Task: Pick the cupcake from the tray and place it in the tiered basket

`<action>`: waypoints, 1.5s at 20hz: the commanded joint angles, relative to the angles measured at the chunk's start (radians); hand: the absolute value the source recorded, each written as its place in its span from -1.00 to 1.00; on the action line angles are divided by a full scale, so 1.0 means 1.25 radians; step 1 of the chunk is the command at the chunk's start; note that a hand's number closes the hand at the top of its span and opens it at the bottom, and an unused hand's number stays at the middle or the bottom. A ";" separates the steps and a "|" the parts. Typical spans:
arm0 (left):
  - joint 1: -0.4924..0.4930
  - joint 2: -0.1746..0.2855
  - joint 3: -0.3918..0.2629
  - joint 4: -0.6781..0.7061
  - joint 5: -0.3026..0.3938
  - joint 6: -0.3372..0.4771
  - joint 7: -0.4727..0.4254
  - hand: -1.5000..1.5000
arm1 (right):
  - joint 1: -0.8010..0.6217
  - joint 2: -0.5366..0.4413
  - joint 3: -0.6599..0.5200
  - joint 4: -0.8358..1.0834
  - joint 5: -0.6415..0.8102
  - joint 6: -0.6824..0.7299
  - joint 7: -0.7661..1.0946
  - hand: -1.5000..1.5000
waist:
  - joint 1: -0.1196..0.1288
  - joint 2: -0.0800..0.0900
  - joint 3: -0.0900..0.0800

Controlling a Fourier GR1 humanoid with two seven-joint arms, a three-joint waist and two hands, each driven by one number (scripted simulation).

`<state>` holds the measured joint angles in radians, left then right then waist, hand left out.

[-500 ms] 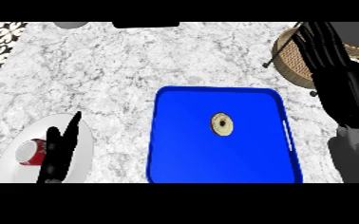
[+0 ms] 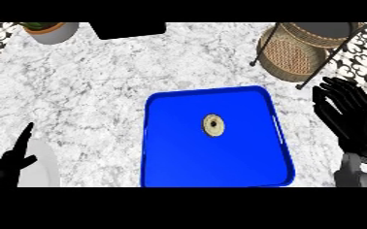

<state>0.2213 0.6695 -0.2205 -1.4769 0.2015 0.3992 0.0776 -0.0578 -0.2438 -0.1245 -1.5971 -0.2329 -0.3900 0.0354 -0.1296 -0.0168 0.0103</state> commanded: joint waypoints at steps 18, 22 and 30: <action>-0.263 -0.060 -0.024 -0.055 -0.024 -0.026 -0.024 0.00 | 0.326 0.035 0.323 -0.155 0.597 -0.232 0.563 -1.00 | 0.105 0.026 -0.019; -0.280 -0.075 -0.024 -0.018 -0.032 -0.026 -0.040 0.00 | 0.242 0.029 0.312 -0.218 0.683 -0.143 0.793 -1.00 | 0.112 0.027 -0.019; -0.309 -0.093 -0.021 0.032 -0.036 -0.046 -0.050 0.00 | 0.032 0.151 0.314 -0.217 0.814 0.057 1.149 -1.00 | 0.113 0.019 -0.013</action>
<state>-0.1499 0.5656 -0.2521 -1.4735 0.1586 0.3522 0.0341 0.0918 -0.1131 0.2680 -1.8579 0.7188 -0.4284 1.1627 0.0148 0.0095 -0.0084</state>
